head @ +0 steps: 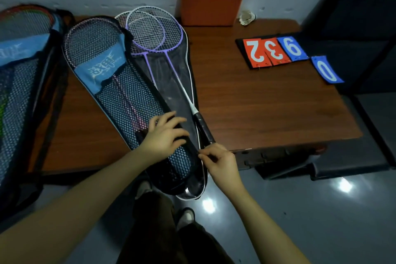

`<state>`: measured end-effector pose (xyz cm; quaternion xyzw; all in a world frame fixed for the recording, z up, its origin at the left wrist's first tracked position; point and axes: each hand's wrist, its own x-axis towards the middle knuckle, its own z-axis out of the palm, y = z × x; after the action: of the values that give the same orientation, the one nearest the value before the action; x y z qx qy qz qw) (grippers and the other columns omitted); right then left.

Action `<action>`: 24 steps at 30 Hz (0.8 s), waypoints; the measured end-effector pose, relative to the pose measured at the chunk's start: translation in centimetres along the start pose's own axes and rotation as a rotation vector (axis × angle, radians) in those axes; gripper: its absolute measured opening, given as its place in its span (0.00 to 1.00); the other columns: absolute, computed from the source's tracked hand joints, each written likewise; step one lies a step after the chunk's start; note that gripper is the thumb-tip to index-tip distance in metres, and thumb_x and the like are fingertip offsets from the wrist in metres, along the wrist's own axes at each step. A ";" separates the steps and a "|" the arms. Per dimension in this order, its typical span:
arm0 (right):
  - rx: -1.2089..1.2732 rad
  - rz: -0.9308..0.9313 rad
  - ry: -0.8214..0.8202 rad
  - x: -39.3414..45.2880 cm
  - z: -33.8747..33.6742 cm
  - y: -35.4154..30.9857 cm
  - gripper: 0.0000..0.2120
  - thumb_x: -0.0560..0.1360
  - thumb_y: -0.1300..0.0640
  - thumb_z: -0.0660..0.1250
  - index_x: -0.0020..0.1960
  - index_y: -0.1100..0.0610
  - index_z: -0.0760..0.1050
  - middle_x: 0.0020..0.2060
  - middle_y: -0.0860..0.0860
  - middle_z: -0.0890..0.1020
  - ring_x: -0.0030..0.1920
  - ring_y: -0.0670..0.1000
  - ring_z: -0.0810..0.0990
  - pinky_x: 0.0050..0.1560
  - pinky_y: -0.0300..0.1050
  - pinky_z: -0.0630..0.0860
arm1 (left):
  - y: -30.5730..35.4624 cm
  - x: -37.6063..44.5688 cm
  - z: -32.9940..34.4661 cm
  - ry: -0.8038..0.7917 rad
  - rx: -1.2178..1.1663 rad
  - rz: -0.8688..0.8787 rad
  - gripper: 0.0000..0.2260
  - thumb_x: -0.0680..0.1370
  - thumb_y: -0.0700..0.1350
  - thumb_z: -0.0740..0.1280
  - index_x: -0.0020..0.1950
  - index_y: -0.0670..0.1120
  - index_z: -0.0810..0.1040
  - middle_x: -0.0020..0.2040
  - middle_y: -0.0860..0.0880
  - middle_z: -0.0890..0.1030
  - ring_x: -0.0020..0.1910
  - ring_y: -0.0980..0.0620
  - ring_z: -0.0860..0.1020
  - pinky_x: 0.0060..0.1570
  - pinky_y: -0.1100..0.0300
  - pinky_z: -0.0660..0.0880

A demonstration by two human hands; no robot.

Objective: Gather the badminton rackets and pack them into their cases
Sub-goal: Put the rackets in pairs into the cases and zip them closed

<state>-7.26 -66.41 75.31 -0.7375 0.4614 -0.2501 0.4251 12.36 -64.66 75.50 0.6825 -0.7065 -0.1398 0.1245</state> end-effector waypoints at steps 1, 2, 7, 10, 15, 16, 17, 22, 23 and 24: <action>0.003 -0.008 -0.001 -0.1 0.0 0.0 0.02 0.71 0.65 0.70 0.42 0.63 0.81 0.38 0.52 0.80 0.45 0.51 0.77 0.48 0.44 0.74 | 0.2 -0.4 0.2 0.022 -0.023 -0.020 0.09 0.76 0.51 0.65 0.56 0.55 0.79 0.67 0.54 0.69 0.71 0.47 0.59 0.62 0.52 0.47; 0.003 -0.014 -0.006 -0.2 0.0 0.0 0.02 0.71 0.65 0.70 0.41 0.63 0.81 0.38 0.51 0.80 0.45 0.51 0.77 0.48 0.45 0.74 | 0.4 -0.6 0.4 0.033 -0.043 -0.041 0.09 0.76 0.51 0.65 0.55 0.55 0.79 0.65 0.54 0.71 0.69 0.48 0.61 0.60 0.54 0.48; -0.007 -0.016 0.001 -0.7 -0.1 0.0 0.02 0.71 0.65 0.70 0.42 0.63 0.81 0.39 0.52 0.81 0.45 0.51 0.78 0.49 0.49 0.75 | 0.7 0.2 0.1 -0.004 -0.038 -0.067 0.07 0.76 0.54 0.65 0.49 0.55 0.80 0.56 0.56 0.74 0.61 0.51 0.66 0.58 0.55 0.52; 0.010 -0.009 0.052 -0.9 -0.4 -0.1 0.02 0.72 0.64 0.69 0.41 0.61 0.81 0.38 0.49 0.80 0.45 0.51 0.78 0.48 0.50 0.76 | 1.1 0.7 -0.3 0.135 -0.116 -0.154 0.06 0.75 0.53 0.66 0.47 0.55 0.82 0.52 0.55 0.74 0.55 0.53 0.70 0.54 0.58 0.53; 0.004 -0.013 0.119 -1.7 -1.2 0.1 0.02 0.72 0.63 0.70 0.41 0.60 0.80 0.36 0.47 0.78 0.43 0.50 0.77 0.44 0.47 0.76 | 2.3 2.0 -0.4 0.340 -0.189 -0.266 0.07 0.75 0.52 0.67 0.47 0.52 0.82 0.51 0.53 0.74 0.54 0.53 0.72 0.50 0.62 0.51; 0.013 0.008 0.120 -2.0 -1.2 0.1 0.02 0.72 0.63 0.70 0.42 0.60 0.81 0.37 0.48 0.79 0.43 0.50 0.78 0.44 0.45 0.76 | 2.5 2.3 -0.4 0.345 -0.200 -0.275 0.07 0.75 0.52 0.67 0.48 0.52 0.82 0.51 0.53 0.75 0.54 0.52 0.71 0.51 0.61 0.51; 0.035 0.040 0.118 -2.3 -1.1 0.1 0.02 0.72 0.63 0.70 0.42 0.60 0.81 0.37 0.48 0.80 0.43 0.49 0.78 0.45 0.44 0.76 | 2.6 2.5 -0.3 0.338 -0.208 -0.278 0.08 0.75 0.52 0.67 0.49 0.51 0.82 0.51 0.53 0.75 0.55 0.52 0.71 0.52 0.60 0.52; 0.034 0.074 0.109 -1.7 -0.6 0.1 0.03 0.72 0.62 0.70 0.40 0.57 0.80 0.38 0.45 0.78 0.42 0.45 0.78 0.45 0.42 0.76 | 2.4 1.6 0.6 0.231 -0.225 -0.323 0.13 0.77 0.50 0.65 0.60 0.49 0.77 0.62 0.47 0.71 0.64 0.46 0.65 0.62 0.51 0.57; 0.025 0.052 0.117 -1.4 -0.4 0.1 0.01 0.72 0.61 0.69 0.42 0.57 0.80 0.39 0.45 0.77 0.43 0.44 0.77 0.46 0.41 0.75 | 2.1 1.1 0.7 0.216 -0.218 -0.359 0.16 0.77 0.49 0.64 0.64 0.48 0.74 0.66 0.45 0.68 0.66 0.44 0.63 0.64 0.49 0.57; 0.018 0.042 0.123 -1.0 -0.2 0.0 0.03 0.73 0.59 0.69 0.45 0.57 0.80 0.41 0.45 0.76 0.44 0.44 0.77 0.47 0.41 0.75 | 1.8 0.5 0.7 0.212 -0.208 -0.410 0.19 0.78 0.50 0.63 0.67 0.47 0.70 0.68 0.44 0.65 0.68 0.42 0.60 0.66 0.47 0.56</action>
<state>-7.86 -65.56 75.46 -0.7070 0.4996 -0.2903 0.4077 10.43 -65.11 75.45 0.8059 -0.5180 -0.1619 0.2364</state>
